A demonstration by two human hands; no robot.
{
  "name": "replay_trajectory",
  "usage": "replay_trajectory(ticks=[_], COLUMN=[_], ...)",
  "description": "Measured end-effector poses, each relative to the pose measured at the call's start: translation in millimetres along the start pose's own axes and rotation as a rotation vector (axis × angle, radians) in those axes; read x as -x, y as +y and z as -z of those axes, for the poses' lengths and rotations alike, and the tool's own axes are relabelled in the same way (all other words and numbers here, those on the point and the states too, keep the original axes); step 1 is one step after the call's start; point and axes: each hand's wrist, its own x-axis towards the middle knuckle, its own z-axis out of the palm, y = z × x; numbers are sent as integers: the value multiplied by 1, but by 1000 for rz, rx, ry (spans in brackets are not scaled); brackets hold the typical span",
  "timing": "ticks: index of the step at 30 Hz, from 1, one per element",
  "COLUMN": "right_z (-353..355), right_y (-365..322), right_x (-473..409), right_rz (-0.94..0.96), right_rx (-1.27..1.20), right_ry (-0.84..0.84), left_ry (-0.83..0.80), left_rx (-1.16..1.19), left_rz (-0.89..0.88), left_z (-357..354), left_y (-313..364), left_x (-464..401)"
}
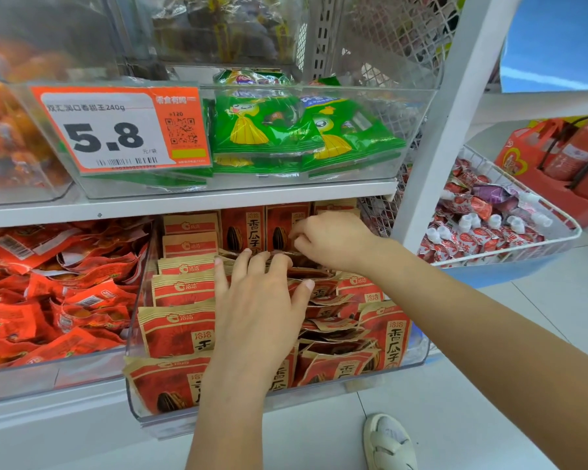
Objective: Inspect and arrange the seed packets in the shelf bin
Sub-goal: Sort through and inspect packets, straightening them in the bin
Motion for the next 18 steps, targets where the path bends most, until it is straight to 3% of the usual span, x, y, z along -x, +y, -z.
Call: replay_trajectory(ticks=[9, 12, 18], right_z=[1, 2, -7], right_y=[16, 17, 5], right_x=[3, 3, 11], right_rz=[-21, 1, -31], right_rx=[-468, -337, -71], right_ry=[-327, -320, -111], left_ry=[-2, -18, -70], left_rx=[-31, -72, -113], left_rz=[36, 82, 84], left_z=[0, 2, 5], left_y=[0, -2, -6], left_x=[-1, -10, -16])
